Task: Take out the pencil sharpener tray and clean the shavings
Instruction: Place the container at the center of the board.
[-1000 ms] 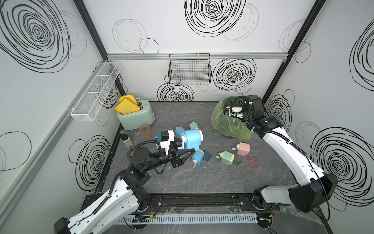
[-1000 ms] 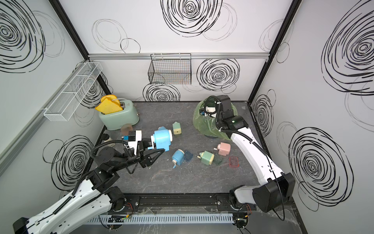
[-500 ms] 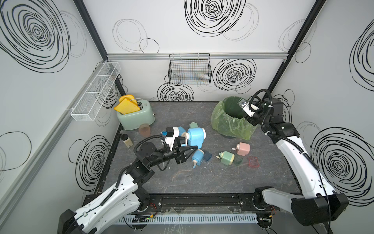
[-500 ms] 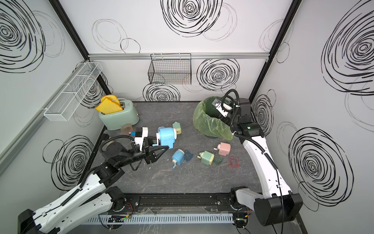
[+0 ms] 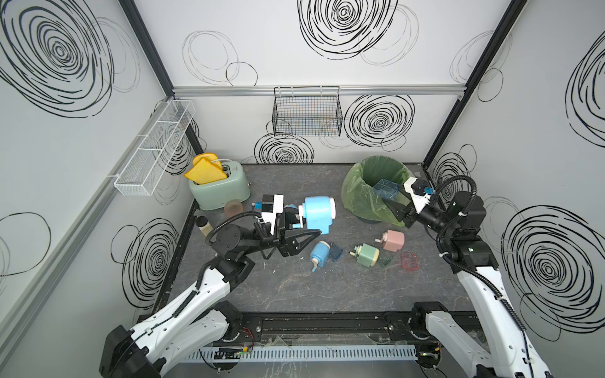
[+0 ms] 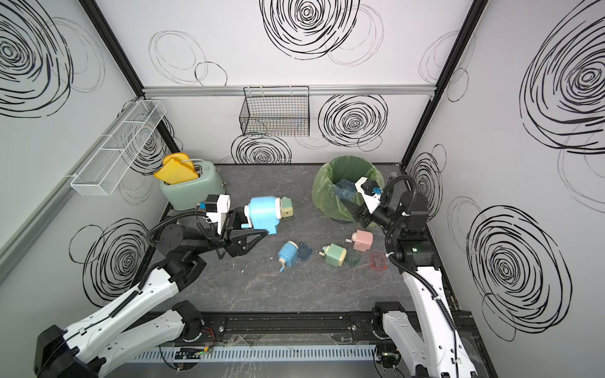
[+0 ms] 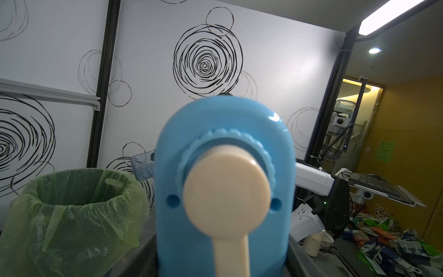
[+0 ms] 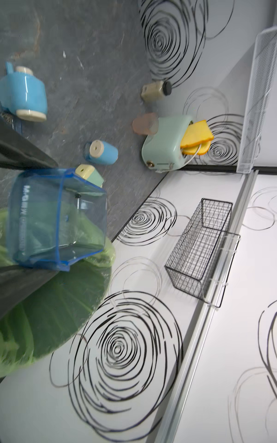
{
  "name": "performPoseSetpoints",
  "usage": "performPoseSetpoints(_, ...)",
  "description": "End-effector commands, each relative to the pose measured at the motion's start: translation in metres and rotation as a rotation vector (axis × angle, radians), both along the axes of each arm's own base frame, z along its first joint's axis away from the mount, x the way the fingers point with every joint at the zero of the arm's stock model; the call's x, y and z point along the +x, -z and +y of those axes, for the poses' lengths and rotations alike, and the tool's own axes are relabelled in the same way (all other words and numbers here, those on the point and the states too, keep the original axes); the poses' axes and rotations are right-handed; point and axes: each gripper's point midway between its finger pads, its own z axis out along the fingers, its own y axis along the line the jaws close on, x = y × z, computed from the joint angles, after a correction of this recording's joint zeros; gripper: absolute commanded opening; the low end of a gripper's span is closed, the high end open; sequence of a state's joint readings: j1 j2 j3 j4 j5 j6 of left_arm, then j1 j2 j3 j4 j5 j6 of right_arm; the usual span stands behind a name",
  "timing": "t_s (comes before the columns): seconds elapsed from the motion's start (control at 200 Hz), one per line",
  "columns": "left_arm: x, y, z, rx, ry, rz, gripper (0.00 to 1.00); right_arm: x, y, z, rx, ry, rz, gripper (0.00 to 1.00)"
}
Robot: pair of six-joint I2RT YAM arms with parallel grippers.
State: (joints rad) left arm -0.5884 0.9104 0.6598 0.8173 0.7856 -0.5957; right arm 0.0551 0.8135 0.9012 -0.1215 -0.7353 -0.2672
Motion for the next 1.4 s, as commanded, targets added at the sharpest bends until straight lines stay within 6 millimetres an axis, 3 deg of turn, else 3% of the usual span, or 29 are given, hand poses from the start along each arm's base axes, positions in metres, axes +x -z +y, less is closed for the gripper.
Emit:
performPoseSetpoints(0.0,-0.017,-0.030,0.006,-0.065,0.066,-0.107,0.25,-0.038,-0.020,0.024,0.141,-0.226,0.009,0.04)
performPoseSetpoints(0.155,0.009,-0.019,0.009,-0.040,-0.016,-0.033,0.25,-0.071,-0.020,0.045,0.238,-0.450,0.093,0.04)
performPoseSetpoints(0.29,0.033,0.017,0.026,-0.031,-0.148,0.096,0.26,-0.090,-0.011,0.062,0.232,-0.558,0.143,0.04)
performPoseSetpoints(0.445,0.036,0.055,0.044,-0.045,-0.257,0.180,0.26,-0.108,0.001,0.083,0.220,-0.653,0.182,0.05)
performPoseSetpoints(0.605,0.038,0.097,0.051,0.003,-0.341,0.244,0.27,-0.107,0.029,0.101,0.229,-0.682,0.344,0.06)
performPoseSetpoints(0.76,0.047,0.125,0.064,-0.002,-0.431,0.311,0.26,-0.121,0.062,0.124,0.190,-0.729,0.380,0.07)
performPoseSetpoints(0.885,0.060,0.125,0.078,-0.013,-0.521,0.340,0.26,-0.146,0.094,0.141,0.146,-0.774,0.358,0.07)
performPoseSetpoints(1.001,0.068,0.121,0.092,-0.023,-0.581,0.346,0.26,-0.167,0.140,0.154,0.107,-0.800,0.402,0.07)
performPoseSetpoints(1.081,0.070,0.120,0.102,-0.050,-0.603,0.349,0.26,-0.174,0.170,0.160,0.078,-0.776,0.416,0.07)
performPoseSetpoints(1.186,0.070,0.121,0.107,-0.054,-0.612,0.352,0.26,-0.188,0.195,0.163,0.087,-0.769,0.372,0.07)
performPoseSetpoints(1.396,0.069,0.123,0.106,-0.053,-0.610,0.345,0.26,-0.184,0.247,0.171,-0.016,-0.670,0.425,0.07)
